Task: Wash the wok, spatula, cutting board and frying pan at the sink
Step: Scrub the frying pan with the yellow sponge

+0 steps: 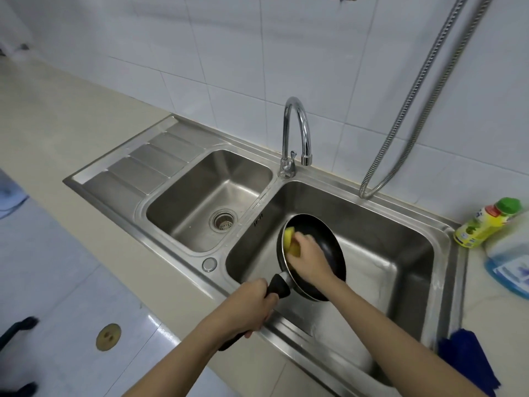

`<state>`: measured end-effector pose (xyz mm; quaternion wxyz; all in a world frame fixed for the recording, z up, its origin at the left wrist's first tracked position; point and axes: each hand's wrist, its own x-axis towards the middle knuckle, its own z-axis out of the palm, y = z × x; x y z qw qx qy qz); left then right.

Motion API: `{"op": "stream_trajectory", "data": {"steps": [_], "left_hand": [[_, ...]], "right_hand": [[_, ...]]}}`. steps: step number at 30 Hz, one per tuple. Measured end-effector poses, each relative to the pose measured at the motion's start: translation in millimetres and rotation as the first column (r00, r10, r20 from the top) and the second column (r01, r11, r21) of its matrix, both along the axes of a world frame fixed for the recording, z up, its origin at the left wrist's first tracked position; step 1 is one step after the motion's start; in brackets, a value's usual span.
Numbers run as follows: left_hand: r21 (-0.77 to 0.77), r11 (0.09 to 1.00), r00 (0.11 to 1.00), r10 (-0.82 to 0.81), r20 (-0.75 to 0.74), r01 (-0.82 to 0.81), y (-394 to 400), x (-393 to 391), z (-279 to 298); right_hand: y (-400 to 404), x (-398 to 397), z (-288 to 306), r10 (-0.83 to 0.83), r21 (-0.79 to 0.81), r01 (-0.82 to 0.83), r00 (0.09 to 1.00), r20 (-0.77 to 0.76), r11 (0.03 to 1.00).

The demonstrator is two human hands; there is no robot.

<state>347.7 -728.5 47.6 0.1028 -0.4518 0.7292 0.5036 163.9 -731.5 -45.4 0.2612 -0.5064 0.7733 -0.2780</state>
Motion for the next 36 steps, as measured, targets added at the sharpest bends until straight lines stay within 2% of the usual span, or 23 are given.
{"op": "stream_trajectory", "data": {"steps": [3, 5, 7, 9, 11, 12, 13, 14, 16, 18, 20, 21, 23, 25, 26, 27, 28, 29, 30, 31, 34, 35, 36], "left_hand": [[-0.037, 0.999, 0.999, -0.034, 0.026, 0.035, 0, 2, 6], [-0.022, 1.0, 1.0, 0.012, 0.006, -0.012, -6, 6, 11], [-0.02, 0.998, 0.999, 0.051, -0.017, -0.051, -17, 8, 16], [-0.031, 0.996, 0.996, 0.089, -0.025, -0.089, -27, 9, 18], [-0.043, 0.993, 0.993, 0.113, -0.032, -0.114, -32, 10, 19], [-0.052, 0.993, 0.994, 0.105, -0.026, -0.107, -32, 9, 19], [-0.063, 0.995, 0.997, 0.08, -0.008, -0.08, -30, 9, 19], [-0.075, 0.996, 0.999, 0.04, 0.015, -0.038, -26, 7, 19], [-0.099, 0.993, 0.997, -0.058, 0.055, 0.063, -18, 4, 20], [-0.126, 0.982, 0.988, -0.132, 0.08, 0.141, -10, -1, 21], [-0.144, 0.976, 0.984, -0.153, 0.089, 0.165, -5, -3, 23], [-0.135, 0.98, 0.988, -0.135, 0.078, 0.144, -4, -3, 24], [-0.073, 0.996, 0.999, -0.041, 0.015, 0.042, -6, 1, 22], [-0.021, 0.998, 0.997, 0.066, -0.036, -0.067, -13, 5, 19], [-0.017, 0.995, 0.994, 0.101, -0.04, -0.102, -17, 6, 17], [-0.026, 0.992, 0.992, 0.121, -0.037, -0.122, -21, 6, 16], [-0.045, 0.99, 0.991, 0.13, -0.031, -0.131, -23, 6, 15], [-0.065, 0.989, 0.991, 0.132, -0.024, -0.134, -24, 6, 14], [-0.082, 0.989, 0.992, 0.126, -0.014, -0.126, -25, 6, 15], [-0.093, 0.99, 0.994, 0.106, 0.0, -0.106, -25, 7, 15], [-0.121, 0.993, 0.999, 0.01, 0.043, -0.005, -22, 10, 20], [-0.135, 0.991, 0.999, -0.017, 0.046, 0.023, -19, 10, 21], [-0.145, 0.989, 0.998, -0.036, 0.043, 0.042, -16, 10, 22]], "right_hand": [[-9, -22, -5, -0.086, 0.071, 0.115, 0.942, -0.323, 0.991], [-6, -41, -7, 0.006, 0.211, 0.129, 0.842, -0.54, 0.969], [-2, -48, -7, 0.123, 0.318, 0.101, 0.779, -0.614, 0.943], [1, -38, 0, 0.181, 0.387, 0.028, 0.851, -0.494, 0.922], [5, -24, 12, 0.123, 0.356, -0.05, 0.975, -0.183, 0.933], [7, -16, 18, 0.086, 0.313, -0.084, 0.996, 0.007, 0.946], [8, -8, 24, 0.069, 0.247, -0.107, 0.985, 0.157, 0.963], [7, -1, 27, 0.06, 0.165, -0.102, 0.969, 0.241, 0.981], [0, 9, 27, -0.009, -0.027, 0.018, 0.958, 0.285, 0.999], [-10, 5, 19, -0.147, -0.113, 0.166, 0.976, 0.159, 0.98], [-14, -12, 10, -0.213, -0.066, 0.205, 0.966, -0.147, 0.976], [-12, -24, 6, -0.181, -0.015, 0.185, 0.935, -0.304, 0.983], [-3, -44, 2, -0.023, 0.146, 0.116, 0.852, -0.523, 0.982], [5, -51, 1, 0.175, 0.326, 0.046, 0.769, -0.614, 0.944], [8, -47, 1, 0.227, 0.375, 0.007, 0.785, -0.576, 0.927], [11, -38, 4, 0.22, 0.378, -0.033, 0.858, -0.464, 0.925], [13, -28, 7, 0.162, 0.347, -0.063, 0.95, -0.267, 0.936], [14, -17, 10, 0.105, 0.303, -0.088, 0.994, -0.04, 0.949], [12, -8, 12, 0.074, 0.239, -0.107, 0.987, 0.145, 0.965], [9, 1, 16, 0.071, 0.16, -0.115, 0.963, 0.259, 0.98], [-7, 18, 21, 0.011, -0.057, 0.013, 0.916, 0.402, 0.998], [-15, 20, 21, -0.049, -0.107, 0.096, 0.923, 0.381, 0.99], [-23, 18, 19, -0.114, -0.151, 0.164, 0.948, 0.296, 0.975]]}}
